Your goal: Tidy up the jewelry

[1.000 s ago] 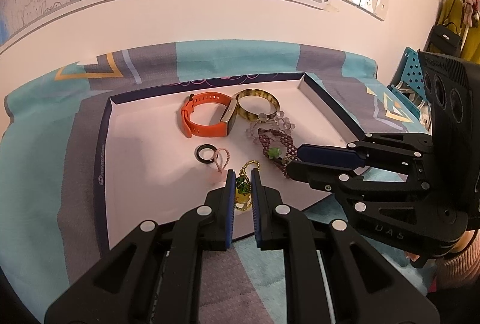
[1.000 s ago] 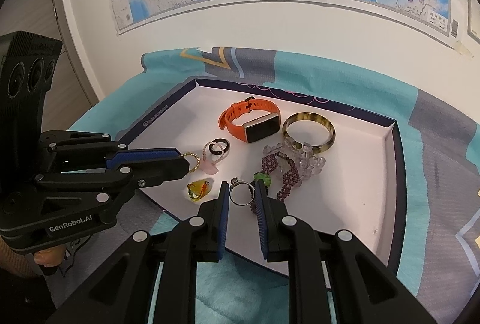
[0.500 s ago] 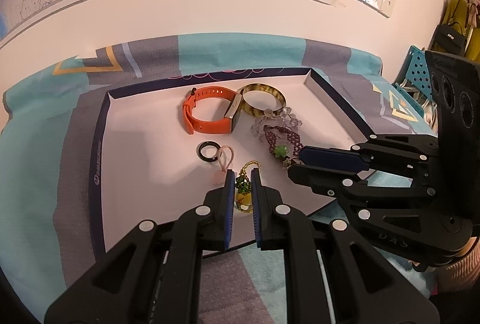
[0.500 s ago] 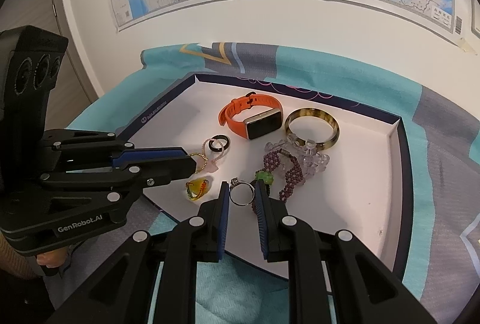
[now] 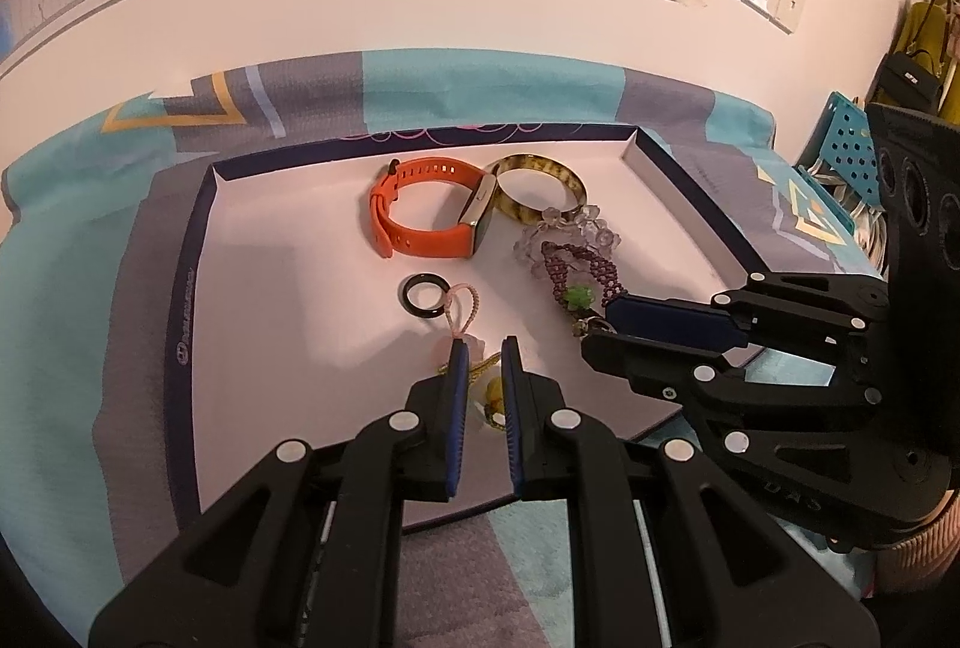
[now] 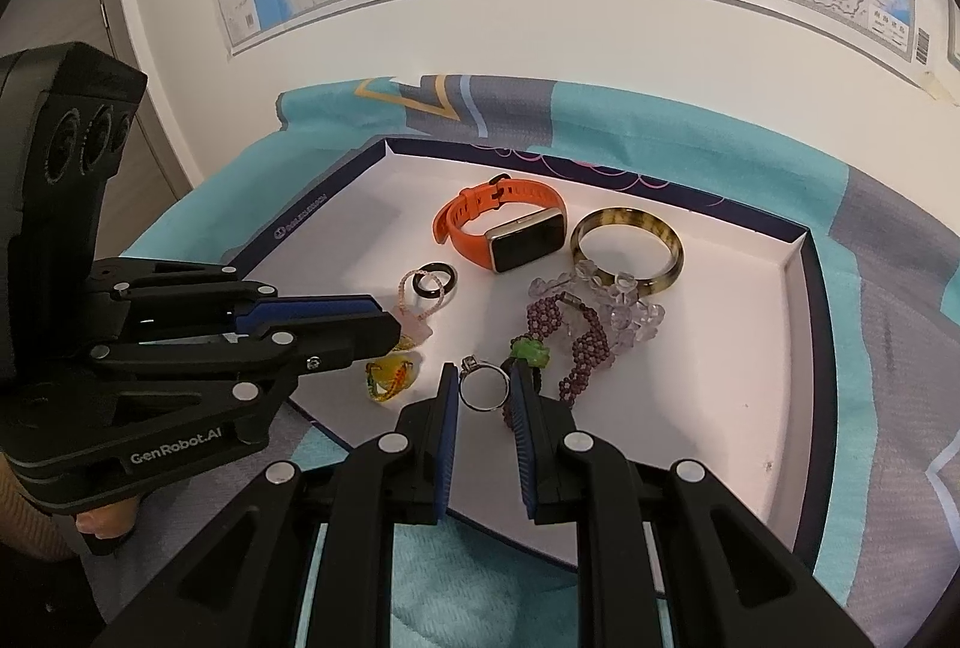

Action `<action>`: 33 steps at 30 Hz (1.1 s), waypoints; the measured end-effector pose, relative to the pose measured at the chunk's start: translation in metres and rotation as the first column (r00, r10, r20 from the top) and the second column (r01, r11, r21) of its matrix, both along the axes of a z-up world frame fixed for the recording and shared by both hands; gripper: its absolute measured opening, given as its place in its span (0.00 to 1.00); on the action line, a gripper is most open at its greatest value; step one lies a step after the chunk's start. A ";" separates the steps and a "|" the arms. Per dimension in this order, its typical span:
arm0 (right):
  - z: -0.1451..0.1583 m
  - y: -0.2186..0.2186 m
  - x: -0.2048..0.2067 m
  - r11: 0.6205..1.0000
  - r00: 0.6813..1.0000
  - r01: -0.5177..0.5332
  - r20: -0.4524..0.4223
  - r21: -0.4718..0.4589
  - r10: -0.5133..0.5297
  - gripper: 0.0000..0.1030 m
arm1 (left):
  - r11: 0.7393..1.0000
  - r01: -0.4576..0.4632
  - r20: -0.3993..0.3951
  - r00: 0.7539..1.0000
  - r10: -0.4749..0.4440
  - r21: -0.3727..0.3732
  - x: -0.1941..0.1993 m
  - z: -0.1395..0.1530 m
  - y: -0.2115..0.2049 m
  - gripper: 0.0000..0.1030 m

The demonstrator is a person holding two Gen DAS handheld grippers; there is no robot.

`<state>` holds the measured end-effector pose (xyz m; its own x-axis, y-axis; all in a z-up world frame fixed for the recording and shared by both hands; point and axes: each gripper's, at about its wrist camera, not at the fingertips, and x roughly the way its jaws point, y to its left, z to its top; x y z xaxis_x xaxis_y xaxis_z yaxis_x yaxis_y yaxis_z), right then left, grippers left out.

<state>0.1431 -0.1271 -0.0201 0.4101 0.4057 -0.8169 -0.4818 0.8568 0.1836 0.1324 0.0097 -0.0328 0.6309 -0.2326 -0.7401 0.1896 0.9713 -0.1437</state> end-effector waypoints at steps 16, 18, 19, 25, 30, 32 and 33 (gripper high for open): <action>-0.001 -0.004 -0.002 0.999 0.999 0.032 0.005 0.001 -0.032 0.17 | 1.000 -0.015 0.014 1.000 0.015 -0.011 -0.006 0.001 0.003 0.32; 0.001 -0.005 -0.003 0.999 0.999 0.038 0.011 0.004 -0.038 0.22 | 1.000 -0.020 0.026 0.999 0.020 -0.012 -0.010 0.004 0.004 0.38; 0.002 -0.007 -0.005 0.999 0.999 0.042 0.015 0.006 -0.042 0.26 | 1.000 -0.023 0.031 0.999 0.023 -0.014 -0.012 0.005 0.005 0.40; 0.011 -0.017 -0.013 0.997 0.997 0.072 0.036 0.024 -0.073 0.46 | 0.999 -0.048 0.075 0.996 0.048 -0.001 -0.030 0.014 0.008 0.66; 0.020 -0.027 -0.029 0.995 0.992 0.100 0.069 0.027 -0.101 0.62 | 0.997 -0.081 0.122 0.989 0.080 0.001 -0.051 0.023 0.017 0.92; 0.024 -0.031 -0.039 0.994 0.990 0.110 0.092 0.021 -0.112 0.77 | 0.996 -0.094 0.141 0.986 0.094 -0.012 -0.061 0.026 0.021 0.94; 0.025 -0.033 -0.043 0.993 0.989 0.113 0.096 0.021 -0.115 0.82 | 0.995 -0.093 0.142 0.985 0.095 -0.019 -0.065 0.026 0.022 0.94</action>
<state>0.1003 -0.1597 0.0053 0.5313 0.3641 -0.7649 -0.3973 0.9046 0.1547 0.0670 0.0321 -0.0064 0.7491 -0.1756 -0.6387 0.1170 0.9841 -0.1333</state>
